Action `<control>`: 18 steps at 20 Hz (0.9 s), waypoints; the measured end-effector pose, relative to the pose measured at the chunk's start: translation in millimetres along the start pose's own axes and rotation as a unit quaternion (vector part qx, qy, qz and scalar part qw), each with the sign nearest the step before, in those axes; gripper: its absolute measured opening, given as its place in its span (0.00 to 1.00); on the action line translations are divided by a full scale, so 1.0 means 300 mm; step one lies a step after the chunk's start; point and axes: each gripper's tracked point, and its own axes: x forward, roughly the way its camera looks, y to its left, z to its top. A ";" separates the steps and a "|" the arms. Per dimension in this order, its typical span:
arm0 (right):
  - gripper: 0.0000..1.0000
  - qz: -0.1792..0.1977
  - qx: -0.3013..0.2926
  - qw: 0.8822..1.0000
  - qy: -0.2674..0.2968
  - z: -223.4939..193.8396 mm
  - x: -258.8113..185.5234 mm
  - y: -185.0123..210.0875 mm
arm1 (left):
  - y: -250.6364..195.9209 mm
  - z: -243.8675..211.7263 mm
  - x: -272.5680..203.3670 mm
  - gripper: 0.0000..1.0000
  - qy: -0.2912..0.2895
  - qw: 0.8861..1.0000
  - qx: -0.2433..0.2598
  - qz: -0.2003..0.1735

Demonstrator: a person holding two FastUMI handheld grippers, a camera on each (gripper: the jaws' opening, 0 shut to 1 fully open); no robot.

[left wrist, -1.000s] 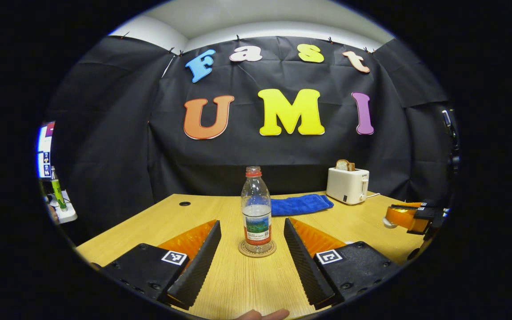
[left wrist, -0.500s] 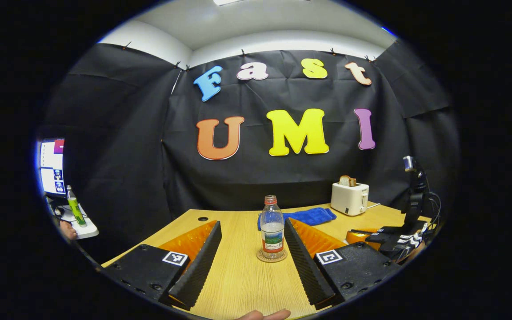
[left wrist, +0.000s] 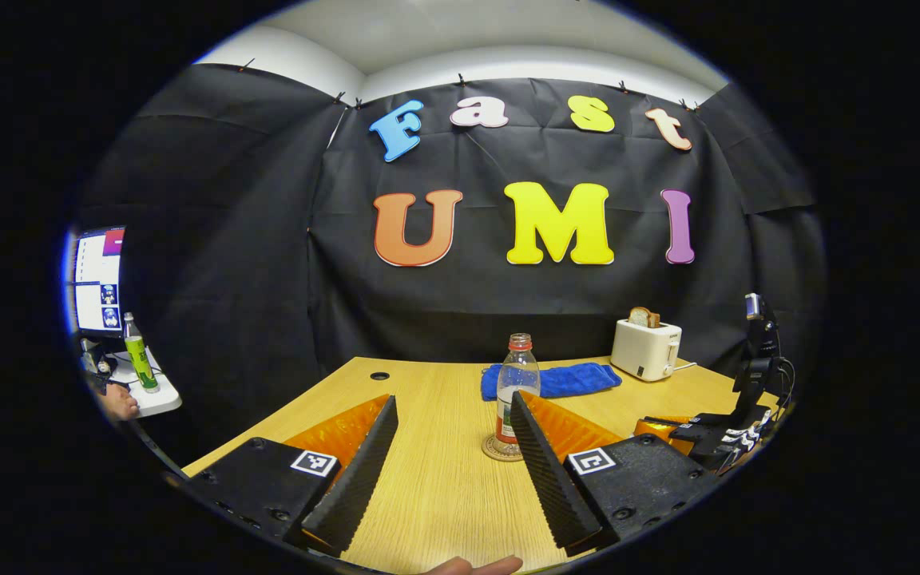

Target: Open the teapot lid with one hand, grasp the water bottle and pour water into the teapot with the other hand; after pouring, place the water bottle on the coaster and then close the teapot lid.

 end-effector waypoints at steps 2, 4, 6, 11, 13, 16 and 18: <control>0.05 0.003 0.000 1.000 0.002 -0.005 -0.007 0.006 | -0.021 -0.007 0.003 0.89 0.001 1.000 -0.001 -0.009; 0.06 0.000 -0.003 1.000 0.001 -0.009 -0.007 0.011 | -0.026 -0.011 0.005 0.89 0.004 1.000 -0.002 -0.011; 0.05 0.008 -0.008 1.000 0.000 -0.013 -0.011 0.036 | -0.042 -0.018 0.005 0.89 0.007 1.000 0.003 -0.016; 0.15 0.005 -0.029 1.000 -0.011 0.004 -0.048 0.043 | -0.050 -0.024 0.000 0.89 0.012 1.000 0.012 -0.019; 0.34 -0.004 -0.042 0.999 -0.029 0.044 -0.088 0.043 | -0.053 -0.014 -0.004 0.89 0.007 1.000 0.012 -0.019; 0.56 -0.025 -0.067 0.996 -0.054 0.104 -0.154 0.023 | -0.074 -0.002 -0.015 0.89 0.004 1.000 0.014 -0.024; 0.72 -0.040 -0.075 0.995 -0.056 0.130 -0.197 0.004 | -0.073 0.017 -0.025 0.89 -0.002 1.000 0.021 -0.017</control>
